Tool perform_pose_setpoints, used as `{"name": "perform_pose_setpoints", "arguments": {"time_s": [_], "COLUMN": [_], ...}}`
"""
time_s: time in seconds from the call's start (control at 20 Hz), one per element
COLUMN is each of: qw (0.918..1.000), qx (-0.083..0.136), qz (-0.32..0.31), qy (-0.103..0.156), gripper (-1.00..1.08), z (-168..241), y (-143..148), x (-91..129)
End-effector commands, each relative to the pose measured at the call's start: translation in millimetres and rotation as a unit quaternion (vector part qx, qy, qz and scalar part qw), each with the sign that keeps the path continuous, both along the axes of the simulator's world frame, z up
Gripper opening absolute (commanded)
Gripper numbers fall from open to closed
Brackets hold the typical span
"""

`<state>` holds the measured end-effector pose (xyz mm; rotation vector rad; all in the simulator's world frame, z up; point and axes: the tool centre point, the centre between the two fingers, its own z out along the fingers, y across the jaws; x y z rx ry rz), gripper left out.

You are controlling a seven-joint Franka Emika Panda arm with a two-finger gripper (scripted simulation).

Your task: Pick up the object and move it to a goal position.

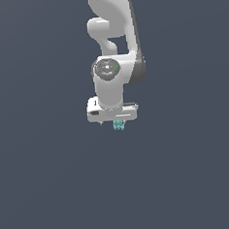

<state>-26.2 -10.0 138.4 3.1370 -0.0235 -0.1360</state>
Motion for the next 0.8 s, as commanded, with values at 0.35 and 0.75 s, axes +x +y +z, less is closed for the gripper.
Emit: {"name": "perform_pose_setpoints", "arguments": {"time_s": [0.35,0.75], "qw": [0.9999,0.9993], "qx": [-0.001,-0.001], "qz": [-0.008,-0.022], "qy": [-0.010,-0.029], "gripper": [1.00,1.00], "z": [-9.1,-23.9], "y": [8.9,23.2], "x": [-16.1,-47.6]}}
